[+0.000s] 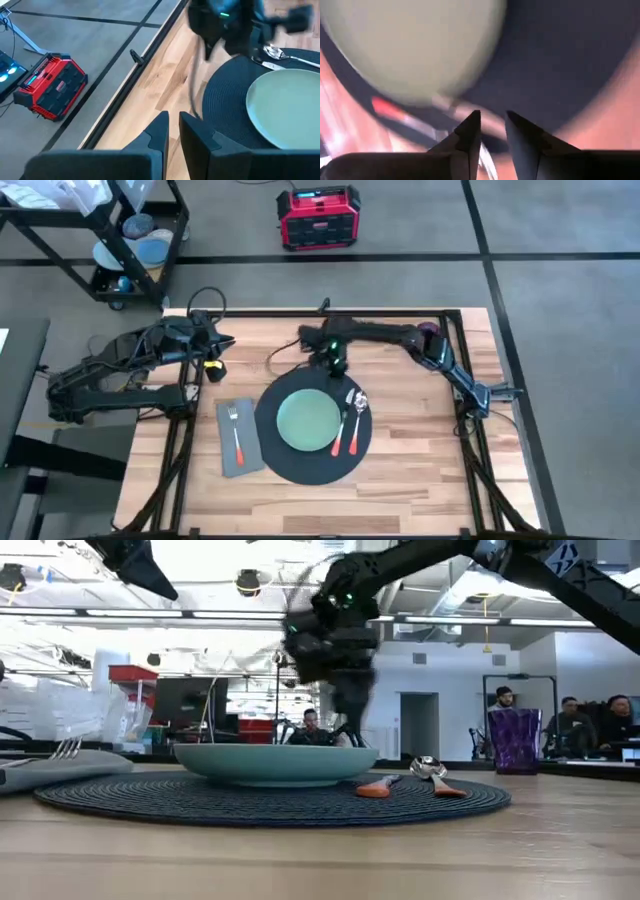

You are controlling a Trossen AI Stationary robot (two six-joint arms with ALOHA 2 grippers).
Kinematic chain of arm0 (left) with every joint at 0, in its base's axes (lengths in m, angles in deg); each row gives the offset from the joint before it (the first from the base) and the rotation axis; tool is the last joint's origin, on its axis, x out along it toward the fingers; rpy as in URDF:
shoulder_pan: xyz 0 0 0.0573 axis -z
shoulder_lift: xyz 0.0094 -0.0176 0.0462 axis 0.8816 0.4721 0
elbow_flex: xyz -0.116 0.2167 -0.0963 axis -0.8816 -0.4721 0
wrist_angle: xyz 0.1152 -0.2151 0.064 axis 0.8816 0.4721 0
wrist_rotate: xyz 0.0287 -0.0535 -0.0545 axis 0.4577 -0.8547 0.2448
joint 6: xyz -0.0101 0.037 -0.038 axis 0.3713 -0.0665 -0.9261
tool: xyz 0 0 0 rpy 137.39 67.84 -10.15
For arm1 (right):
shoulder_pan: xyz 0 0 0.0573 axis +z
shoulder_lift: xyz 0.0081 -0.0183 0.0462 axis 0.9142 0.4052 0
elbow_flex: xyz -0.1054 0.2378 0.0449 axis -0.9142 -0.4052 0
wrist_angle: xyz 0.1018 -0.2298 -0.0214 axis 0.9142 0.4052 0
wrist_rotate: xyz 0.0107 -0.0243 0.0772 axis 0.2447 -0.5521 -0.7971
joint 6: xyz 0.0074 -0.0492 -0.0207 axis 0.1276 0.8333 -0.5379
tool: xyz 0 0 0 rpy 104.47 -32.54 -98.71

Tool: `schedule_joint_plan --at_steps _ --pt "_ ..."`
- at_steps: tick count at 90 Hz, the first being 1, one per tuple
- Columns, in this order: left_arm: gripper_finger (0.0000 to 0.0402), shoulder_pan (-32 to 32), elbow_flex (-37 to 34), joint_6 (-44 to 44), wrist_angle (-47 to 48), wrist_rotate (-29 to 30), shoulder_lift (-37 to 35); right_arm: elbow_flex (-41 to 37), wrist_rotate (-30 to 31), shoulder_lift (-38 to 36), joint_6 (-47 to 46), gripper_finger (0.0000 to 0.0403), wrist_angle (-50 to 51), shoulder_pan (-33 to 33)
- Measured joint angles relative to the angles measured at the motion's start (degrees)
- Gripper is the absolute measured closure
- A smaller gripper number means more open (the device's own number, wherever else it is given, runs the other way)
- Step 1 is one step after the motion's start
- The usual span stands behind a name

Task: Set table place
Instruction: Move the purple cup to the top right of the dark gray placemat

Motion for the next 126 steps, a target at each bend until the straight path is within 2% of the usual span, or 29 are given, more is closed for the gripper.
schedule_joint_plan --at_steps 6,15,22,37,48,59,68,76,91,102,113,126 --pt "0.0375 0.0 -0.15 -0.17 0.59 -0.04 -0.01 -2.12 0.51 0.0 1.03 0.0326 5.53 -2.55" --pt "0.0375 0.0 -0.18 -0.19 1.43 -0.11 -0.06 -9.17 1.06 -3.45 0.38 0.0326 3.82 -5.65" --pt "0.0375 0.0 -0.2 0.23 1.46 -0.11 -0.62 -14.55 3.08 -11.24 0.08 0.0328 0.7 -7.22" --pt "0.0375 -0.09 -0.2 1.11 1.01 0.02 -1.82 -24.56 13.04 -30.85 -0.99 0.0344 -8.41 -10.54" --pt "0.0375 -0.09 -0.22 -0.19 0.97 0.06 -2.25 -37.88 14.18 -44.22 -8.21 0.0351 -16.79 -14.26" --pt "0.0375 -0.09 -0.24 -1.1 0.94 0.13 -2.25 -48.93 16.52 -52.52 -12.02 0.0352 -16.83 -18.3" --pt "0.0375 -0.09 -0.26 -2.14 0.86 0.32 -2.21 -52.17 16.46 -56.99 -13.53 0.0352 -16.73 -21.76" --pt "0.0375 -0.11 -0.26 -2.1 0.61 0.93 -2.21 -52.13 17.6 -58.98 -12.93 0.0353 -17.63 -24.03" --pt "0.0375 -0.13 -0.26 -2.84 0.6 2.8 -2.21 -49.94 20.85 -59.77 -8.67 0.0353 -18.04 -24.29" --pt "0.0375 -0.13 -0.26 -4.07 0.62 3.26 -2.21 -50.1 18.24 -55.59 -3.56 0.0346 -11.03 -26.86" --pt "0.0375 -0.13 -0.26 -4.35 0.88 3.39 -2.2 -49.69 15.8 -49.91 -2.36 0.032 -3.46 -31.01" --pt "0.0375 -0.13 -0.26 -4.52 0.9 3.3 -2.21 -45.66 15.88 -47.29 -3.42 0.0288 -1.57 -34.92"
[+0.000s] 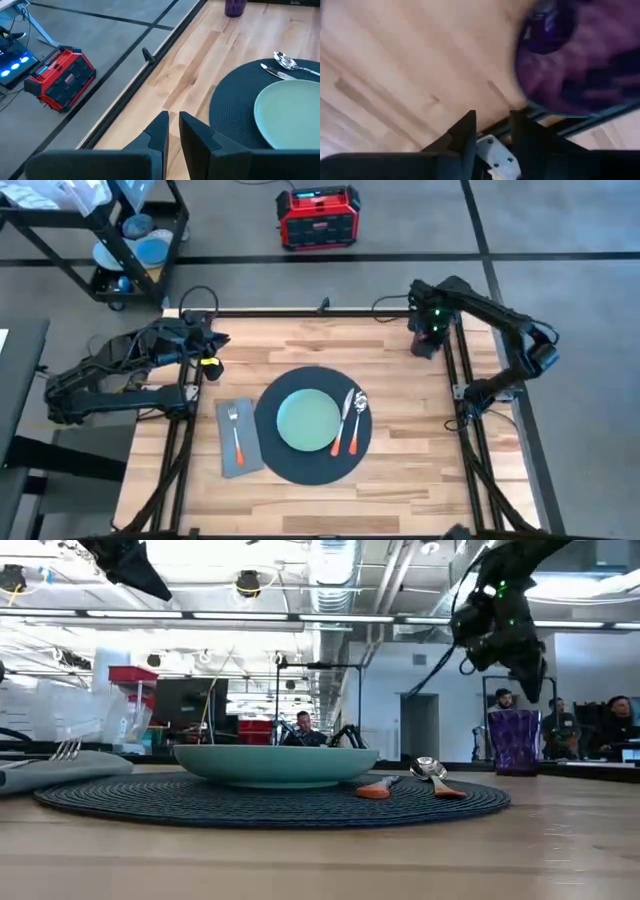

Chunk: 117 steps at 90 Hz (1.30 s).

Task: Set table place
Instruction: Move the purple cup to the top right of the dark gray placemat

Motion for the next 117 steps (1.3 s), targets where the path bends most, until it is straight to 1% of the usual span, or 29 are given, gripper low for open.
schedule_joint_plan --at_steps 7,17,24,32,43,83,88,92,101,104,117 --pt "0.0375 0.0 0.0 -0.05 0.0 0.0 0.0 2.77 0.0 -0.59 0.23 0.028 -1.07 -0.79" --pt "0.0375 0.0 0.0 -0.76 0.01 -0.06 0.0 4.89 0.6 -1.95 3.69 0.028 -2.57 -1.07" --pt "0.0375 0.0 0.0 -1.2 0.02 -0.07 0.0 4.87 -1.44 -1.84 5.15 0.0279 -3.17 -1.26" --pt "0.0375 0.01 0.0 -1.86 0.07 -0.1 0.0 4.82 -3.33 -0.48 5.08 0.0274 -3.98 -1.17" --pt "0.0375 0.0 0.0 -2.28 0.11 -0.07 0.0 4.82 -3.54 1.65 3.51 0.0268 -6.39 -0.36" --pt "0.0375 0.0 0.0 -2.51 0.86 -0.08 0.0 3.97 -3.07 9.97 4.15 0.0268 -7.52 0.04" --pt "0.0375 0.0 0.0 -2.5 1.42 -0.07 0.0 2.97 -1.77 10.28 3.85 0.0279 -7.87 0.07" --pt "0.0375 0.01 0.0 -2.5 1.85 -0.09 0.0 2.29 -0.26 10.3 3.56 0.0297 -8.17 0.44" --pt "0.0375 0.0 0.0 -2.5 2.12 -0.09 -0.01 1.78 1.61 9.35 4.4 0.0372 -8.37 1.37" --pt "0.0375 0.0 0.0 -2.5 2.12 -0.09 -0.02 1.78 1.75 8.74 4.97 0.0386 -8.55 1.81" --pt "0.0375 0.0 0.0 -1.9 2.12 -0.09 -0.02 1.85 1.31 7.41 3.35 0.0397 -9.36 3.42"
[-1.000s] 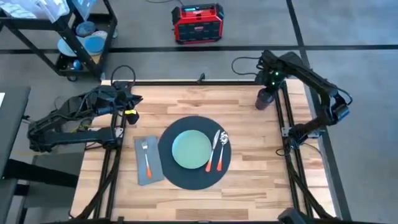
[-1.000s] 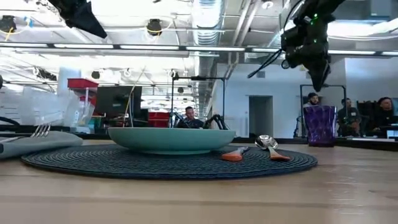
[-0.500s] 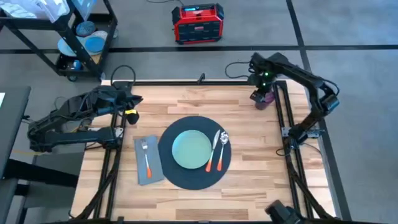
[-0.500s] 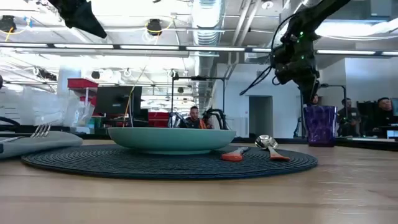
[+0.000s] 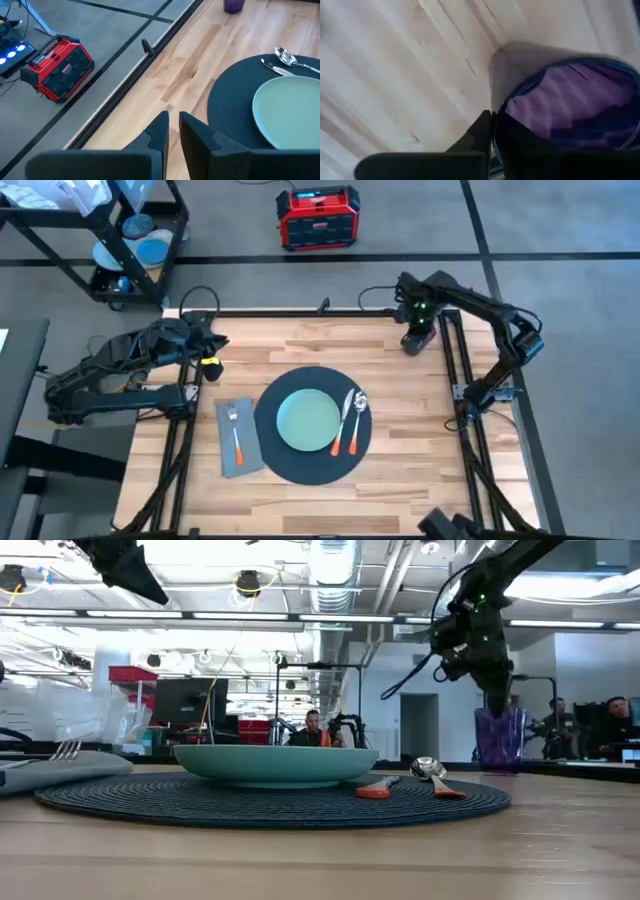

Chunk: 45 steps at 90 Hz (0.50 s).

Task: Set table place
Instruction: Move the purple cup to the top right of the dark gray placemat

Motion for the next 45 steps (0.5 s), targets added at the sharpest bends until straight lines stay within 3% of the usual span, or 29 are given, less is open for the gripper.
schedule_joint_plan --at_steps 18,45 --pt "0.0375 0.0 0.0 0.04 0.04 0.0 0.0 -0.02 -4.22 -0.75 -4.31 0.0401 -0.24 6.11" --pt "0.0375 0.0 0.0 0.0 0.04 0.0 -0.02 -0.02 -4.66 -0.35 -11.7 0.0402 -8.63 20.45"
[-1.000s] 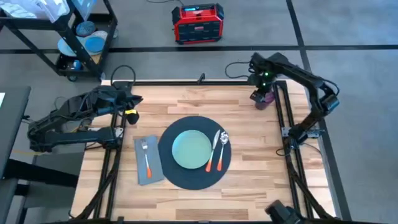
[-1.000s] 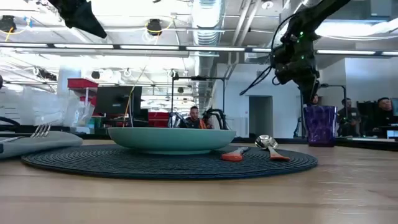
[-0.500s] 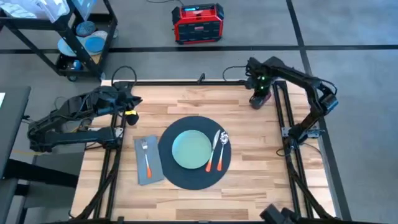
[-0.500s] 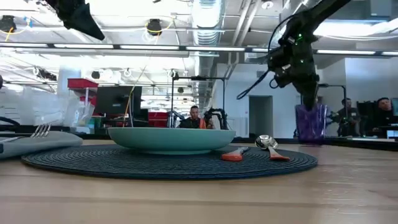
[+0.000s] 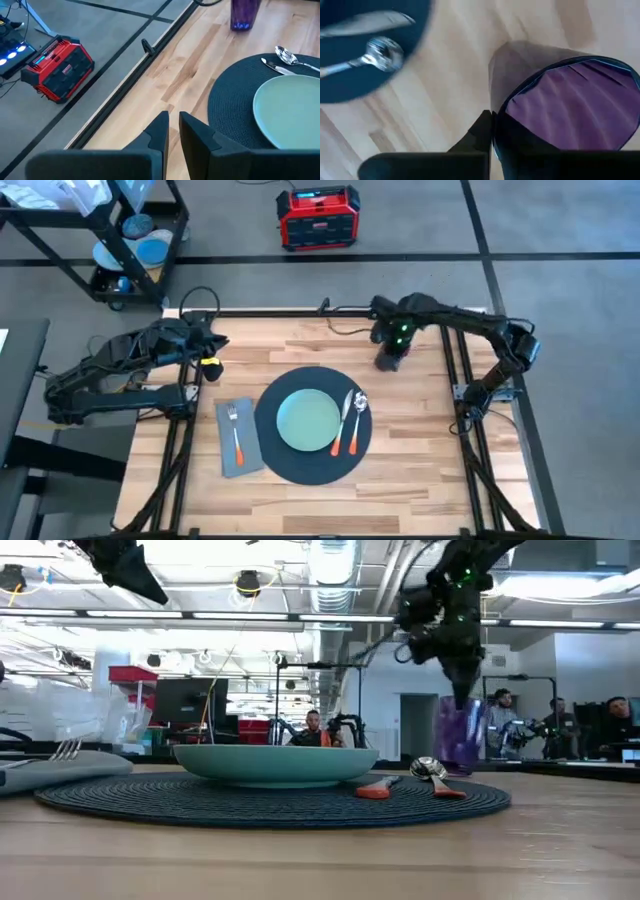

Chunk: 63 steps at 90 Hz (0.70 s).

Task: Set table place
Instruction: Move the purple cup to the top right of the dark gray placemat

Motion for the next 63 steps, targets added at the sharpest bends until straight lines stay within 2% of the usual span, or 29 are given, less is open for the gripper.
schedule_joint_plan --at_steps 14,41,63 --pt "0.0375 0.0 0.0 -0.11 -0.02 0.0 0.02 0.13 -0.87 0.92 -2.89 0.0402 -2.8 3.82" --pt "0.0375 0.02 -0.02 -0.16 -0.04 0.0 0.0 0.29 -1.96 3.66 -2.52 0.04 -3.22 6.3" --pt "0.0375 0.04 -0.02 0.48 -0.02 0.0 0.0 -0.12 -4.02 3.85 -3.93 0.0347 -3.47 7.55"
